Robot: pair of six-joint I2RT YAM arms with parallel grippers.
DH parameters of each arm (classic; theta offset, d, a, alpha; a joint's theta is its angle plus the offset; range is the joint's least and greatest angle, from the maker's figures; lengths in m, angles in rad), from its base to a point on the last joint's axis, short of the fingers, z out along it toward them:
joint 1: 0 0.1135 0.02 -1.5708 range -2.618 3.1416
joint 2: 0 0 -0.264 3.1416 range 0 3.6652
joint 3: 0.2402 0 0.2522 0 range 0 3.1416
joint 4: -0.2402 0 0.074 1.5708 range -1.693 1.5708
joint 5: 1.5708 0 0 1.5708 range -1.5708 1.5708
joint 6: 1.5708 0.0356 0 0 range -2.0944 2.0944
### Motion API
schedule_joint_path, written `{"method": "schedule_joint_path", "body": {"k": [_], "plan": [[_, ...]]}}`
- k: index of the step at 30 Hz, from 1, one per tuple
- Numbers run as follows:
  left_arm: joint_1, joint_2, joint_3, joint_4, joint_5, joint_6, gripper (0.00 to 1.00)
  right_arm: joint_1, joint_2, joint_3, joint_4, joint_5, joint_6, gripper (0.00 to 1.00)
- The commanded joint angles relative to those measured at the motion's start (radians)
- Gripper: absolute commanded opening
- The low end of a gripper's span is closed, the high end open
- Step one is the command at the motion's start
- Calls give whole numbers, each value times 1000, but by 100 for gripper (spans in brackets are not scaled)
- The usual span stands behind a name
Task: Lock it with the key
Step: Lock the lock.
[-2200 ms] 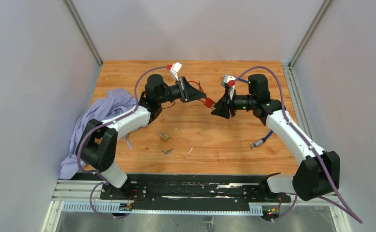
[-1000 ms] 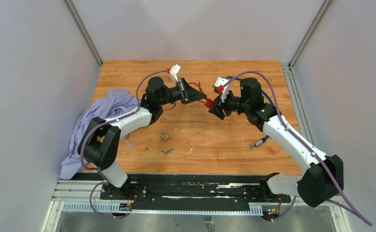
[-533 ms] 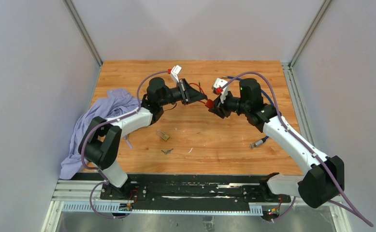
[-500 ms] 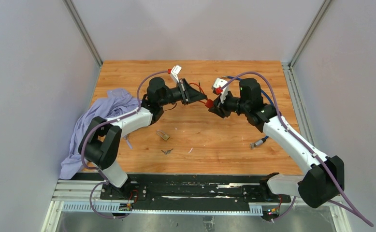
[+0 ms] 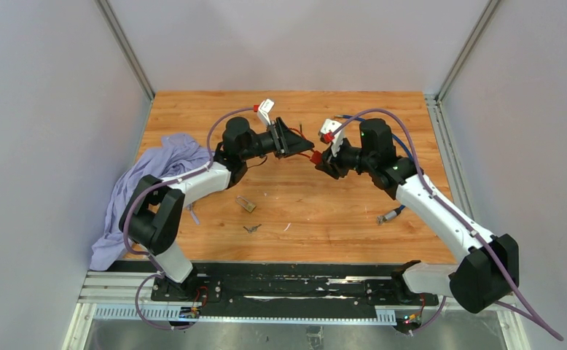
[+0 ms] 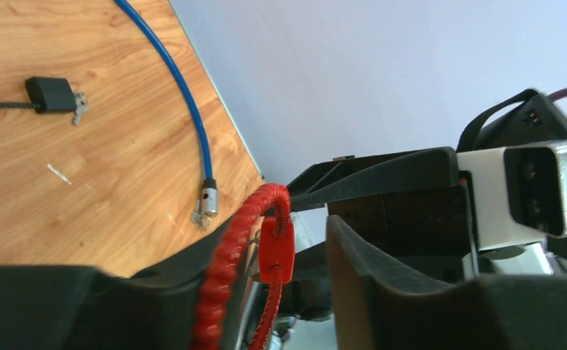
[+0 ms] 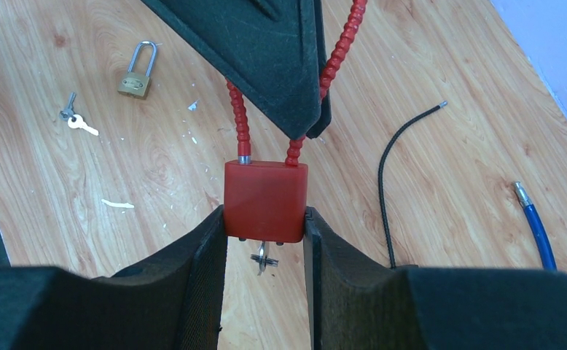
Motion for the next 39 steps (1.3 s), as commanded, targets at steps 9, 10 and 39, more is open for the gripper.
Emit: {"method": "schedule_joint_path", "body": {"k": [9, 10, 39], "plan": [[-63, 12, -23, -5, -35, 59, 62, 24, 11, 64, 2, 79, 55, 1], [-63, 12, -28, 3, -39, 62, 62, 23, 11, 65, 4, 86, 59, 1], [-49, -16, -72, 69, -96, 30, 54, 77, 79, 94, 61, 186, 291, 1]]}}
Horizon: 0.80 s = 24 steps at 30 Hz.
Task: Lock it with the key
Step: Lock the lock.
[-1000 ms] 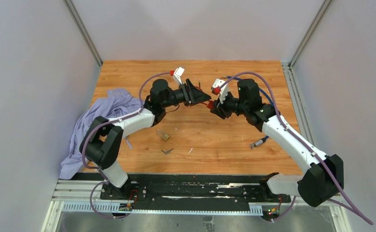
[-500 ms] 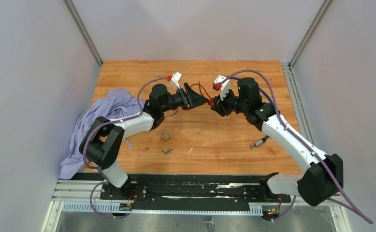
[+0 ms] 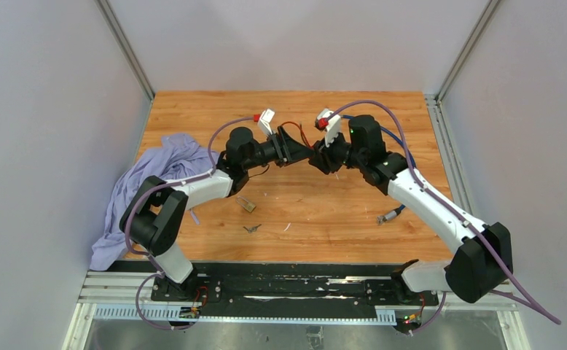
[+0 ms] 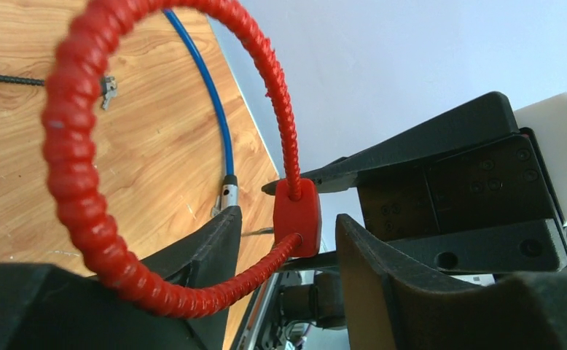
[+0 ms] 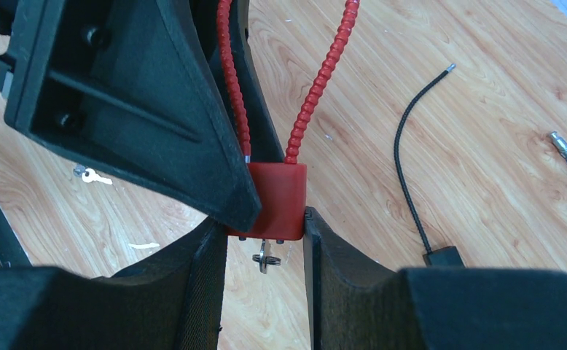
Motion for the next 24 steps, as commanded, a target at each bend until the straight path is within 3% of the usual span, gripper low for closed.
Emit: {"method": "schedule_joint_path", "body": {"k": [1, 9, 16, 19, 21, 24], "plan": [[-19, -13, 15, 28, -3, 6, 51, 22, 9, 33, 44, 33, 47, 1], [-18, -5, 18, 43, 1, 3, 31, 22, 9, 18, 54, 36, 41, 1], [-12, 0, 21, 70, 15, -16, 5, 21, 15, 6, 57, 68, 3, 3], [1, -6, 20, 77, 20, -21, 0, 22, 13, -4, 50, 71, -32, 19], [11, -12, 19, 86, 22, -22, 0, 22, 4, -15, 46, 63, -63, 39], [27, -26, 19, 103, 27, -23, 0, 20, -7, -30, 29, 30, -123, 58]]}}
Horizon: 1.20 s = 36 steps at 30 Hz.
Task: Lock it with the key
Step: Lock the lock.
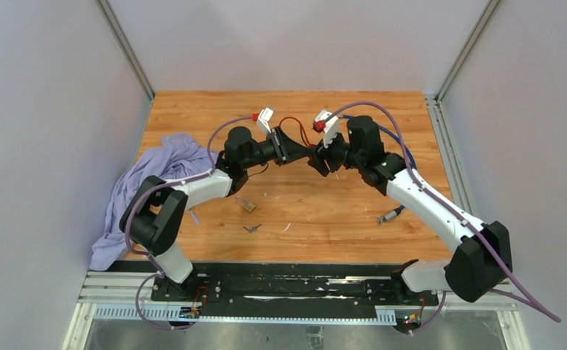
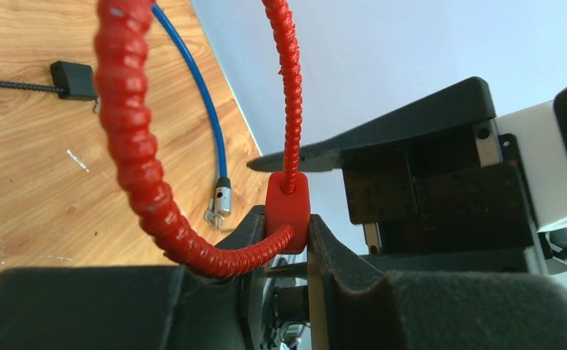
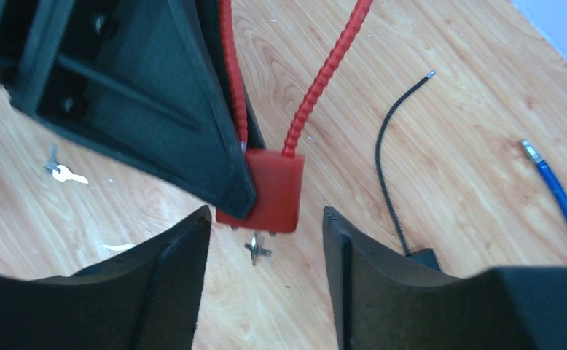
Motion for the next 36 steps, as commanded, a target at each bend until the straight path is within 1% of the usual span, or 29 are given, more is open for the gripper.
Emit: {"method": "schedule_joint_path", "body": {"k": [1, 3, 7, 11, 14, 18, 24, 31, 34, 36], "plan": [[30, -28, 20, 87, 20, 0, 0, 9, -19, -31, -1, -26, -107, 61], [38, -35, 18, 101, 22, -1, 0, -1, -27, -35, -11, -63, -130, 64], [45, -44, 13, 139, 32, 2, 0, -46, -39, -34, -26, -158, -134, 65], [45, -44, 13, 165, 46, 5, 0, -105, -58, -22, -52, -329, -133, 63], [44, -39, 13, 206, 65, -7, 0, -130, -69, -12, -69, -394, -124, 61], [37, -46, 13, 255, 92, -3, 0, -197, -72, 4, -68, -486, -76, 58], [-4, -63, 19, 277, 138, 52, 0, -260, -81, 19, -69, -708, -28, 57], [-27, -55, 22, 408, 195, 55, 0, -314, -87, 41, -51, -826, 69, 63], [-33, -50, 25, 440, 211, 57, 0, -334, -81, 29, -1, -904, 135, 64], [-38, -47, 28, 466, 223, 49, 0, -342, -73, 23, 42, -940, 191, 63]]}}
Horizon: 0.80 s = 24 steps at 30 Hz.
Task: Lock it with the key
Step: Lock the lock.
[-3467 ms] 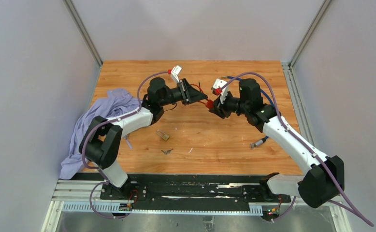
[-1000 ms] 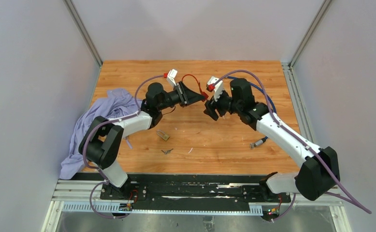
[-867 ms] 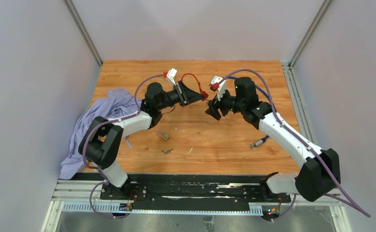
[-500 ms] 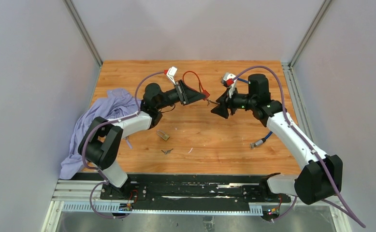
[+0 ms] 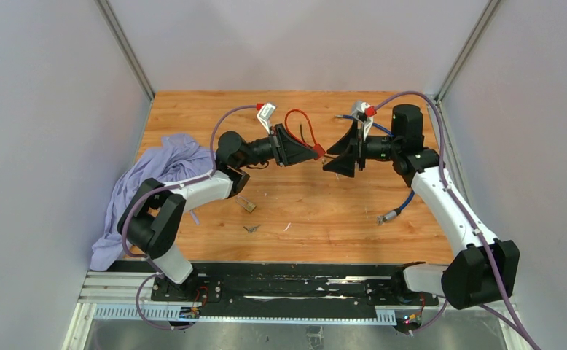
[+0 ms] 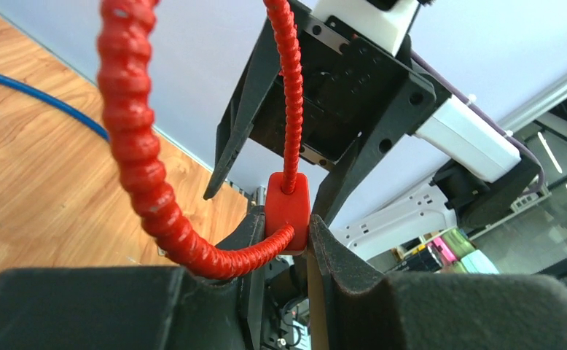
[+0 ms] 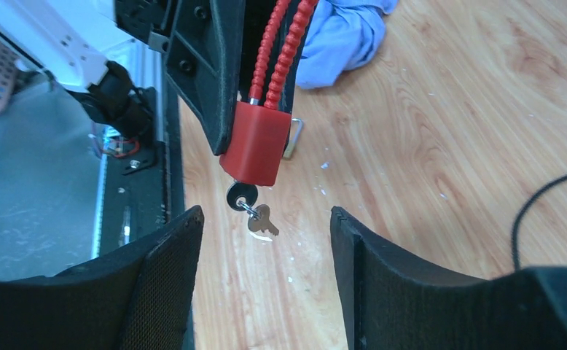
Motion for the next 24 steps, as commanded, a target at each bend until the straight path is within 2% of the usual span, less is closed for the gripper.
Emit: {"method": "schedule_joint_path", "body": {"k": [1, 6, 24], "plan": [[-14, -20, 30, 138, 43, 9, 0, -34, -1, 19, 100, -157, 145, 61], [-21, -11, 36, 150, 49, 6, 0, -40, 19, 10, 183, -235, 233, 57], [-26, 1, 44, 195, 55, -23, 0, -29, 78, -38, 367, -258, 424, 41]]}}
